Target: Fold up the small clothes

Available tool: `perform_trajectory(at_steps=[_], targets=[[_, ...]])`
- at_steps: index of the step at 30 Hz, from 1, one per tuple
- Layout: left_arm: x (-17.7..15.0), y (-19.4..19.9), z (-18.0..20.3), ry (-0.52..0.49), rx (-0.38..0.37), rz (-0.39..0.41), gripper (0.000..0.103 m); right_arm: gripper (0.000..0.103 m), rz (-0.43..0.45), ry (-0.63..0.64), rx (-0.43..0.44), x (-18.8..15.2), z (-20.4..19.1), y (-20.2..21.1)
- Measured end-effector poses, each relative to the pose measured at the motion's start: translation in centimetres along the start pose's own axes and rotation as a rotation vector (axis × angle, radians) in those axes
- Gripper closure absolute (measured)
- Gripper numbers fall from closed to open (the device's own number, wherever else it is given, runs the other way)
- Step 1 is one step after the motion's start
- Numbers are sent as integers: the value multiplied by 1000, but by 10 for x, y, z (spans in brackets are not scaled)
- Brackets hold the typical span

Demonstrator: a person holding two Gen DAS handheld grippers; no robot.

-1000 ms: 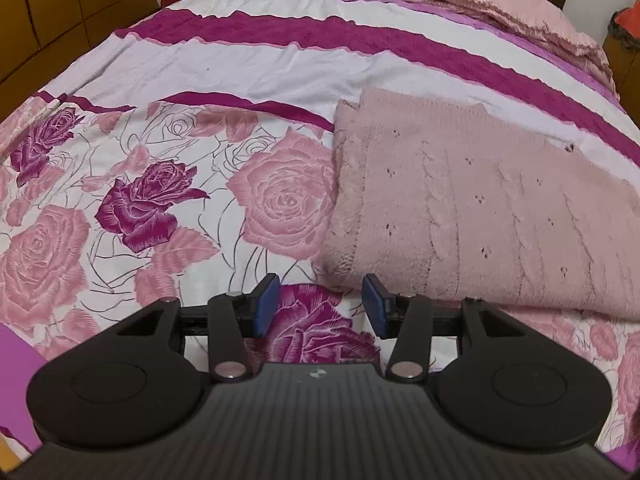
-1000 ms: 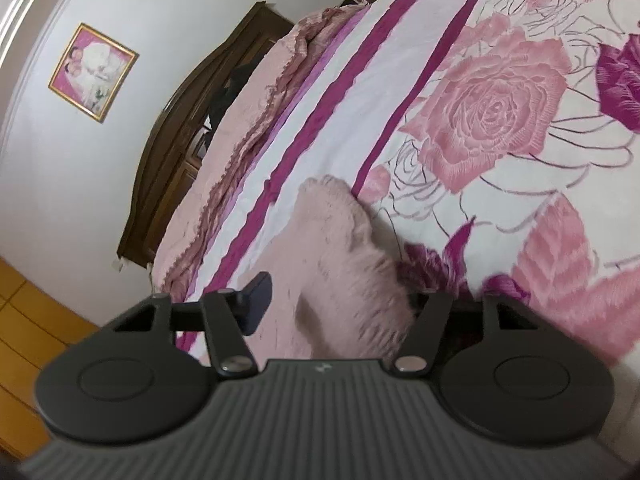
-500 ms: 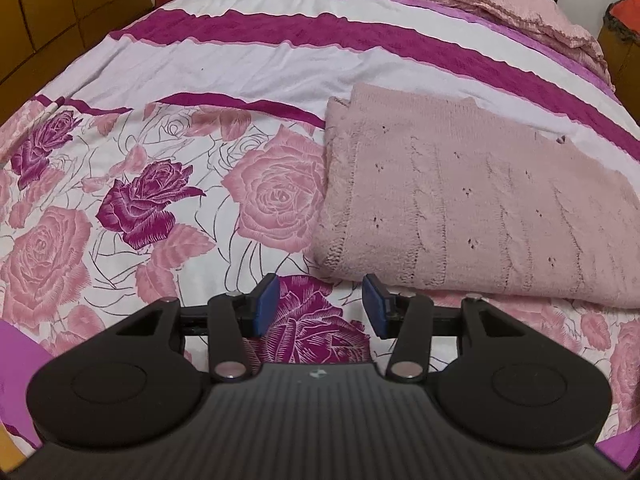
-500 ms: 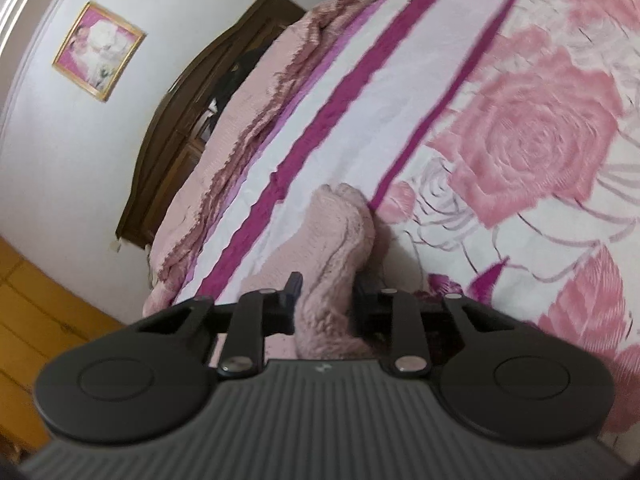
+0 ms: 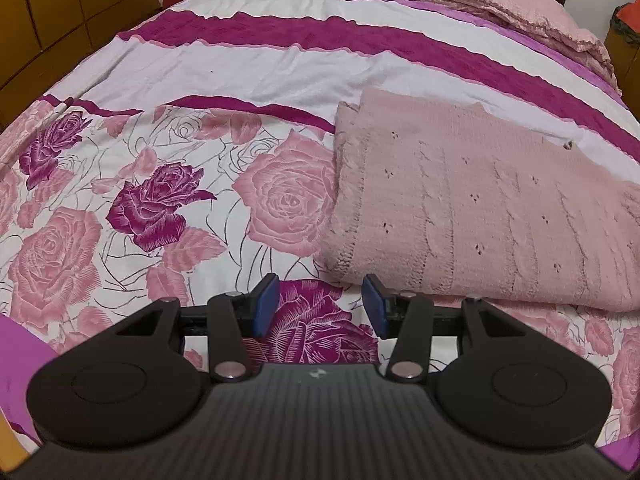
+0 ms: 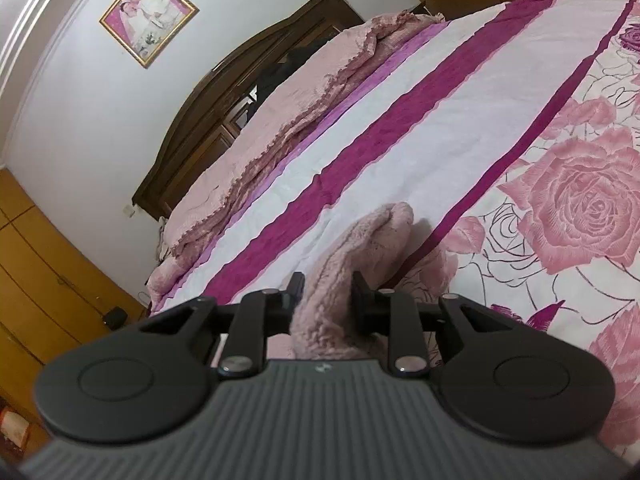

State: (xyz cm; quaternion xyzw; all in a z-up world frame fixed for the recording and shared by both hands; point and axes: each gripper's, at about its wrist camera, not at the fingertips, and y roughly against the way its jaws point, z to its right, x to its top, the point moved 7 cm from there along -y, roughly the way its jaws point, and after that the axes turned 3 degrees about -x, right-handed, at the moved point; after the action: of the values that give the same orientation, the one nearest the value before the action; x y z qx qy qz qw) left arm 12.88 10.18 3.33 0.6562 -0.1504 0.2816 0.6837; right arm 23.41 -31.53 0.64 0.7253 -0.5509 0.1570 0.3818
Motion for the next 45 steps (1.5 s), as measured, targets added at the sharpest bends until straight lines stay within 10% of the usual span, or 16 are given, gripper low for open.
perform_trajectory(at_steps=[11,20,27,34,45], targets=[[0,1,-10,12,7,2,49,76,3,110,-18,-1,-27,2],[1,4,-31,69,18,14,49,77,-6,235,106,-11,-124,-3],[-6,10,-55,109,47,27,49,91,-115,504,221,-95,-211,-30],[-17,8,-73,160,28,13,49,92,-330,576,155,-198,-202,-74],[6,12,-51,112,-75,61,49,86,-238,524,268,-139,-189,-4]])
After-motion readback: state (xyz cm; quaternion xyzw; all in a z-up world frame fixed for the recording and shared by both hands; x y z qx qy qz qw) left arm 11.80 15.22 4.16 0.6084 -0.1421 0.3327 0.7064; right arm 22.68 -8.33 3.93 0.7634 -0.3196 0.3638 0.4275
